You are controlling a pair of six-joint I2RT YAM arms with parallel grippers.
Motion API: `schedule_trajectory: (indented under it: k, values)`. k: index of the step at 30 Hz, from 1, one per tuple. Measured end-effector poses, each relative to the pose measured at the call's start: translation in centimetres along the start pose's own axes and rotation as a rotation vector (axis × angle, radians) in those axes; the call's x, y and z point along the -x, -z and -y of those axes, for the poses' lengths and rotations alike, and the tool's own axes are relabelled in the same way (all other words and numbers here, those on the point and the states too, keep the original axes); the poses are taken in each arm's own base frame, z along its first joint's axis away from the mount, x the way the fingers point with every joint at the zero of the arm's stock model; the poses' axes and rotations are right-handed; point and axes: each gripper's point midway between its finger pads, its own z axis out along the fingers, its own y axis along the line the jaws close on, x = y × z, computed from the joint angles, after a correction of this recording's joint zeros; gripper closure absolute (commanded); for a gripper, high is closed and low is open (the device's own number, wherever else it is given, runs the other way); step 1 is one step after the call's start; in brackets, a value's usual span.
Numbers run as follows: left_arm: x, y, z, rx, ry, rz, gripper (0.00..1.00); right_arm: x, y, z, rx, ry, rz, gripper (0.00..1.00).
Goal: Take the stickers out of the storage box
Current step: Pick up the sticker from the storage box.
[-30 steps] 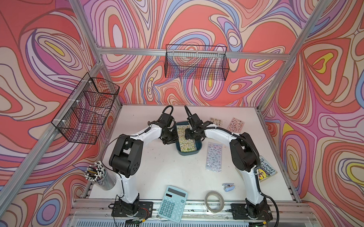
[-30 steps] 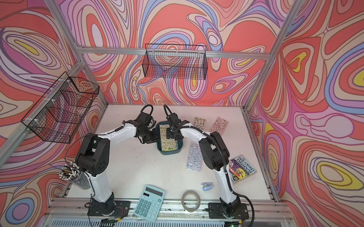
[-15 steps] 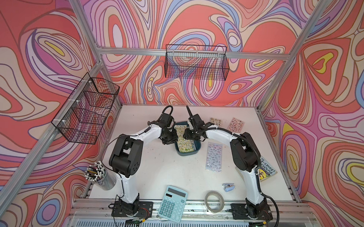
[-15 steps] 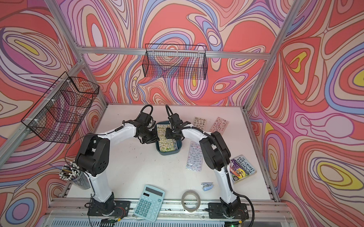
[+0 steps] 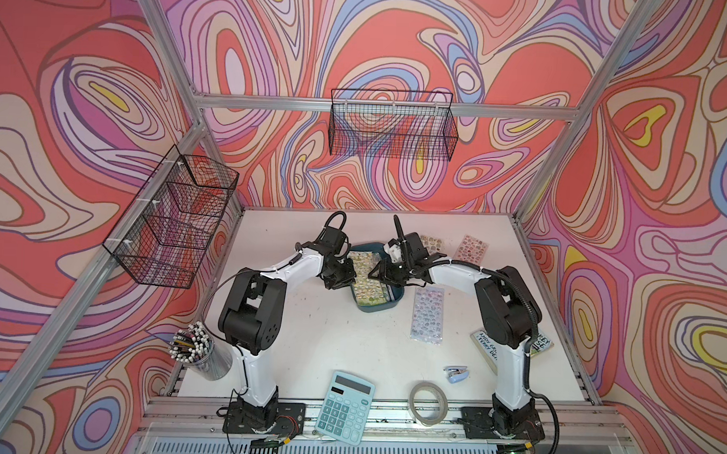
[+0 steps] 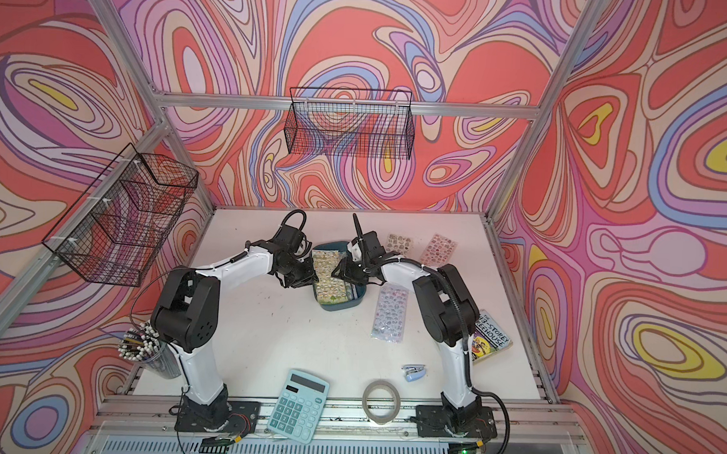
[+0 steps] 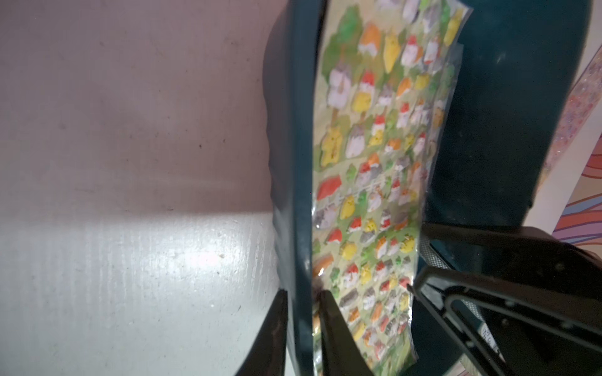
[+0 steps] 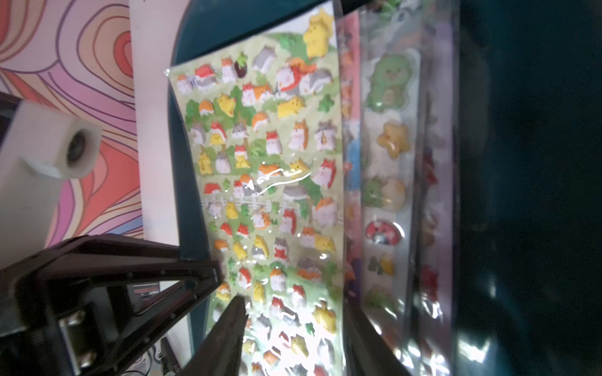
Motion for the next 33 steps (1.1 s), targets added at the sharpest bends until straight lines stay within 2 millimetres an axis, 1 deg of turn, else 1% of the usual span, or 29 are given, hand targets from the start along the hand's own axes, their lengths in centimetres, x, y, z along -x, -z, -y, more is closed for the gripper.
schedule_trajectory:
  k: [3,8,13,16,21,23,25,27,28,30,33]
  values:
    - [0.0,0.0,0.0,0.000,0.001,-0.001,0.79,0.2,0.0,-0.4,0.043,-0.020,0.005,0.50]
    - [0.0,0.0,-0.1,0.001,0.001,-0.001,0.79,0.2,0.1,-0.8,0.061,-0.030,0.000,0.51]
    - [0.0,-0.3,-0.2,0.008,0.003,-0.003,0.79,0.1,0.1,-1.5,0.118,-0.048,-0.010,0.59]
    - [-0.1,-0.5,-0.4,0.011,0.005,-0.008,0.79,-0.4,0.0,-1.7,0.161,-0.070,-0.019,0.68]
    - [-0.1,-0.5,-0.4,0.012,0.005,-0.010,0.79,-0.8,-0.1,-2.3,0.219,-0.096,-0.028,0.94]
    - [-0.1,-0.5,-0.4,0.012,0.005,-0.009,0.79,-0.7,-0.1,-2.3,0.225,-0.104,-0.027,1.00]
    - [0.0,-0.4,-0.3,0.011,0.005,-0.008,0.78,-0.7,0.0,-2.4,0.229,-0.107,-0.026,1.00]
    - [0.0,-0.4,-0.2,0.010,0.004,-0.007,0.72,-0.6,0.0,-2.3,0.228,-0.107,-0.024,1.00]
    - [0.1,-0.3,-0.1,0.009,0.004,-0.007,0.67,-0.6,0.0,-2.3,0.227,-0.105,-0.024,1.00]
    - [0.2,-0.2,0.0,0.003,0.002,-0.005,0.49,-0.5,0.1,-2.2,0.221,-0.099,-0.025,1.00]
    - [0.2,0.2,0.3,-0.007,0.005,0.000,0.33,-0.2,0.2,-2.3,0.212,-0.093,-0.024,1.00]
